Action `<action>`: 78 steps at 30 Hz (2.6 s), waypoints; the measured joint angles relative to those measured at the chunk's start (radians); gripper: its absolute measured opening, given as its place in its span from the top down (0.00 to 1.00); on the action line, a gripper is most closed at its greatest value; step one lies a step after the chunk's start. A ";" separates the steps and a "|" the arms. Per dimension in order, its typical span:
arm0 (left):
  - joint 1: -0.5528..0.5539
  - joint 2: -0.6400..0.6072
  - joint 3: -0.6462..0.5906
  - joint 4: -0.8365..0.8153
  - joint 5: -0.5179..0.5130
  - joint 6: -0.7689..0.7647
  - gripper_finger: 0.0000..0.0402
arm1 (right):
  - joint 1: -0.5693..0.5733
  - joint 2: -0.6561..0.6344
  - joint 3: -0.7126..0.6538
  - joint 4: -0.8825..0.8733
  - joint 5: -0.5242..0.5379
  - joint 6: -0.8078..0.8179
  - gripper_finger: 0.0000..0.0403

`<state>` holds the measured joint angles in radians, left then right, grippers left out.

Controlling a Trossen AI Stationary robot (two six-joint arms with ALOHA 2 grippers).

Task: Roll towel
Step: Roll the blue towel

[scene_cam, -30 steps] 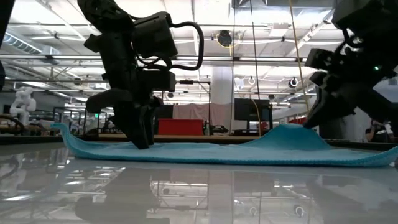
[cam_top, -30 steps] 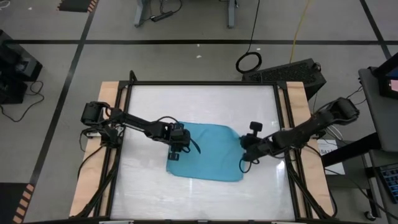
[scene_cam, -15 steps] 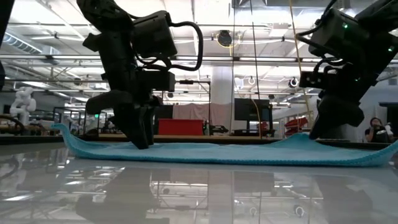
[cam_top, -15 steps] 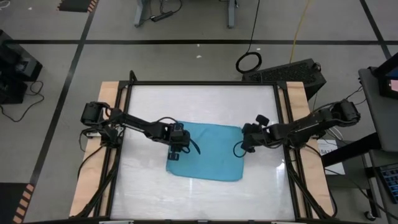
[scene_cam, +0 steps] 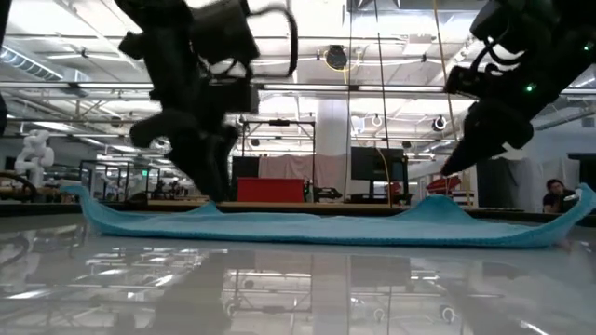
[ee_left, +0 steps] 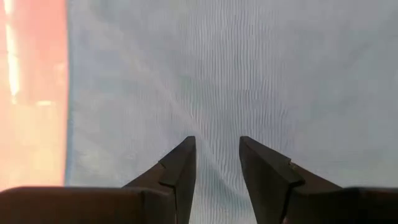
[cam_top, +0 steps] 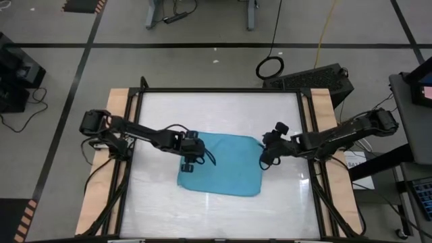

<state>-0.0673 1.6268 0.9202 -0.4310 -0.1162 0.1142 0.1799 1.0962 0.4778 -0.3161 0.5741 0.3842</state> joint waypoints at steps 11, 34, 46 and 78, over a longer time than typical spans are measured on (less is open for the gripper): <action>0.056 0.012 0.002 0.023 -0.072 0.076 0.68 | -0.005 0.132 0.000 0.248 -0.143 -0.221 0.59; 0.189 0.134 0.009 0.046 -0.079 0.101 0.68 | -0.174 0.341 -0.018 0.192 -0.169 -0.155 0.77; 0.189 0.136 0.007 0.041 -0.079 0.076 0.68 | -0.122 0.091 -0.025 0.187 -0.194 -0.215 0.68; 0.009 -0.053 0.048 -0.128 0.123 0.053 0.68 | 0.446 0.092 -0.023 0.431 -0.410 -0.089 0.50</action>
<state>-0.0586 1.5740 0.9684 -0.5594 0.0069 0.1669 0.6258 1.1881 0.4545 0.1152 0.1641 0.2951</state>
